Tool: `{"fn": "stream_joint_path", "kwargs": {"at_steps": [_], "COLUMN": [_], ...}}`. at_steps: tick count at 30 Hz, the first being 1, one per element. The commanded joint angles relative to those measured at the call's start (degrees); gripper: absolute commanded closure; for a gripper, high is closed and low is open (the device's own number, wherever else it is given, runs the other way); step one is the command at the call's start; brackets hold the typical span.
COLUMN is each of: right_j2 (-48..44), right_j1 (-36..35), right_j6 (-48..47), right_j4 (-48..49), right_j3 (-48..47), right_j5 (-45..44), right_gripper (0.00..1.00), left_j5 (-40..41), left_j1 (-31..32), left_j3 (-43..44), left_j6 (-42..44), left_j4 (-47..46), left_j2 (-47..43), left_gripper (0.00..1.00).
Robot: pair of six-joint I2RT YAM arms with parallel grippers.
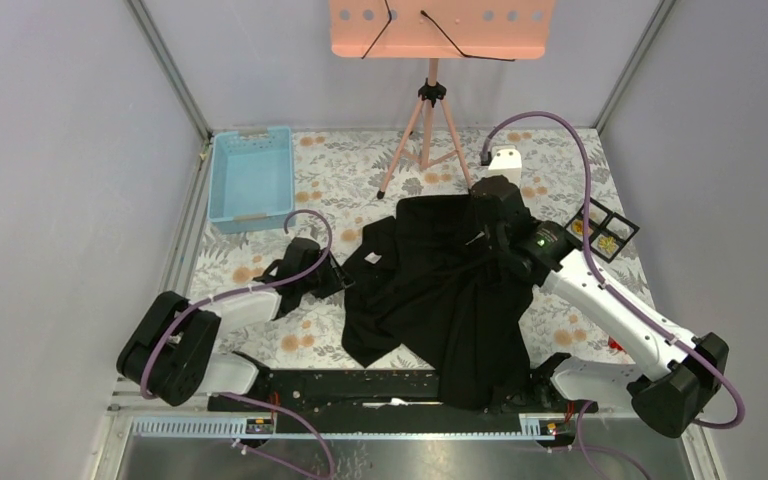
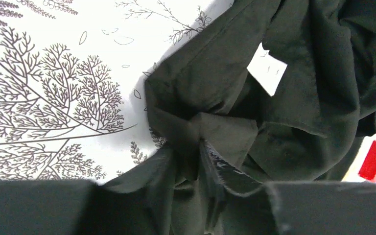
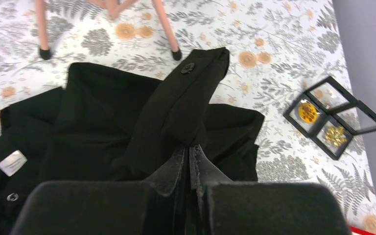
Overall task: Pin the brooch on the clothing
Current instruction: Flatten out the clothes at the center of the board.
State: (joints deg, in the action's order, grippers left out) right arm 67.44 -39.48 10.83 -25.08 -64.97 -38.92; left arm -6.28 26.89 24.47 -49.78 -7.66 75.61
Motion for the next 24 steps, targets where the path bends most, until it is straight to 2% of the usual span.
{"fn": "stream_joint_path", "kwargs": {"at_steps": [1, 2, 3, 10, 13, 18, 19, 20, 22, 23, 24], "right_j2": [0.0, 0.5, 0.9, 2.4, 1.3, -1.2, -1.8, -1.8, -1.2, -0.7, -0.5], "right_j1": [3.5, 4.3, 5.0, 7.8, 8.5, 9.3, 9.3, 9.3, 9.3, 9.3, 9.3], "right_j6": [2.1, 2.6, 3.2, 8.9, 13.2, 20.1, 19.9, 19.7, 18.8, 18.0, 16.7], "right_j4": [-2.0, -2.7, -3.4, -12.5, -15.8, -20.8, -21.0, -21.4, -23.8, -24.8, -25.4], "right_j3": [1.4, 1.6, 1.7, 1.5, 3.4, 7.5, 8.0, 8.0, 6.0, 4.5, 2.8], "right_j5": [-2.8, -3.5, -4.5, -13.7, -14.2, -13.8, -13.3, -13.0, -12.8, -12.3, -11.0], "right_gripper": [1.00, 1.00, 1.00, 1.00, 1.00, 1.00, 0.93, 0.72, 0.15, 0.03, 0.01], "left_j5": [-3.1, -2.9, -2.1, 10.7, 11.3, 11.3, 11.3, 11.0, 10.1, 9.5, 9.1], "left_j1": [-0.3, -0.3, -0.3, -0.3, -0.3, -0.3, -0.3, -0.3, -0.3, -0.3, -0.3], "left_j3": [1.1, 1.1, 1.2, -0.5, -1.8, -1.7, -2.1, -2.6, -3.3, -3.5, -3.5], "left_j6": [-0.5, -0.2, 0.6, 5.9, 7.3, 9.9, 10.4, 10.8, 11.3, 11.3, 11.1], "left_j4": [-6.5, -6.3, -5.2, 8.0, 12.0, 16.6, 16.2, 15.7, 15.2, 15.3, 15.7], "left_j2": [1.0, 0.5, -0.6, -18.8, -24.1, -27.4, -28.8, -29.9, -31.2, -31.4, -31.3], "left_gripper": [0.88, 0.98, 1.00, 1.00, 1.00, 1.00, 1.00, 1.00, 1.00, 1.00, 1.00]}}
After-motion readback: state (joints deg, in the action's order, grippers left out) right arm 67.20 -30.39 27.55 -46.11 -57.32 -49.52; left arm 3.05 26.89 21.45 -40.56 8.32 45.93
